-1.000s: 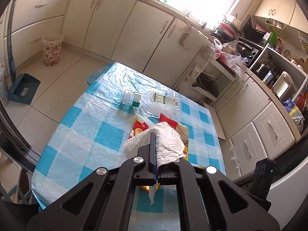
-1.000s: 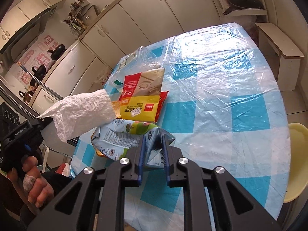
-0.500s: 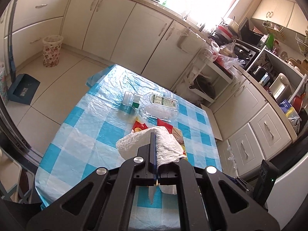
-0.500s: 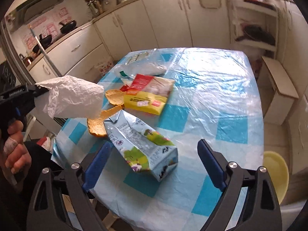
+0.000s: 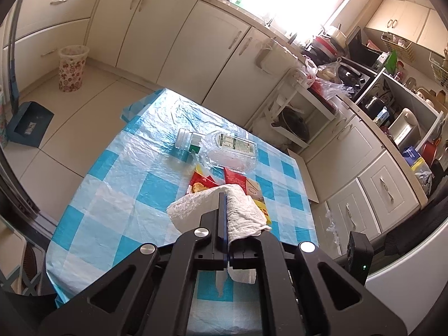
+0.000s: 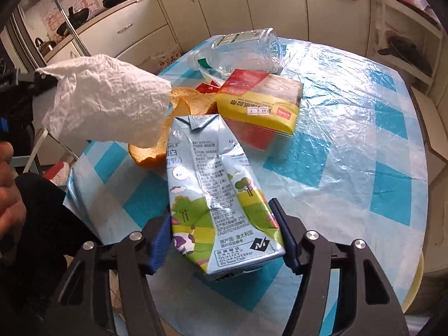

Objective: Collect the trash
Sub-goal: 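Carry the tissue with the left gripper and the carton with the right gripper to the yellow bucket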

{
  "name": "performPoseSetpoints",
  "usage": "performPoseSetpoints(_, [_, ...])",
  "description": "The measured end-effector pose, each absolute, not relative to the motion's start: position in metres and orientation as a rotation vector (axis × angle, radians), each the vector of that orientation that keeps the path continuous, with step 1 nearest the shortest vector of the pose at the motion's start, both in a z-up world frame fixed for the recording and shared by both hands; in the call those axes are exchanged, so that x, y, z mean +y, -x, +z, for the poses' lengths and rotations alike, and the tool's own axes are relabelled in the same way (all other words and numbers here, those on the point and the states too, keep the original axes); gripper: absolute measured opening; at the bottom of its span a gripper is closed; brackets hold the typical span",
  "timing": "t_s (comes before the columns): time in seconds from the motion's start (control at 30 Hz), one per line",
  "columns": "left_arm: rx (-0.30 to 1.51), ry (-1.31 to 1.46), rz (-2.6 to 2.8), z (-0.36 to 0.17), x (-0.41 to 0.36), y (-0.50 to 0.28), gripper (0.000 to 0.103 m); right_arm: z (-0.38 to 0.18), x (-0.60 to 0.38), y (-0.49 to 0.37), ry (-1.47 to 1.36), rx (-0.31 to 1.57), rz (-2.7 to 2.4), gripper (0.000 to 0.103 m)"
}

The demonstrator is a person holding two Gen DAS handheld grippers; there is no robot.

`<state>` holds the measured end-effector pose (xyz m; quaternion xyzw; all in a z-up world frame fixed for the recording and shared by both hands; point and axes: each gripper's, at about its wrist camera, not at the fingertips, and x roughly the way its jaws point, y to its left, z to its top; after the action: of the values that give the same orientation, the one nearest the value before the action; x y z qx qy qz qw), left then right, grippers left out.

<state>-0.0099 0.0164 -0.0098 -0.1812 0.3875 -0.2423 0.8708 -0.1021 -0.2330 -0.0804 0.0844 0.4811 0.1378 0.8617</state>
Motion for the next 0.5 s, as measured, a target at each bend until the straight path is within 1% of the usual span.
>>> performPoseSetpoints(0.23, [0.785,0.364,-0.549,0.001,0.006,0.017,0.001,-0.061,-0.266,0.122,-0.386,0.924,0.316,0.063])
performPoseSetpoints(0.5, [0.783,0.343,-0.611,0.013,-0.024,0.03,0.001,-0.045,-0.305,0.147,-0.486,0.837,0.252,0.063])
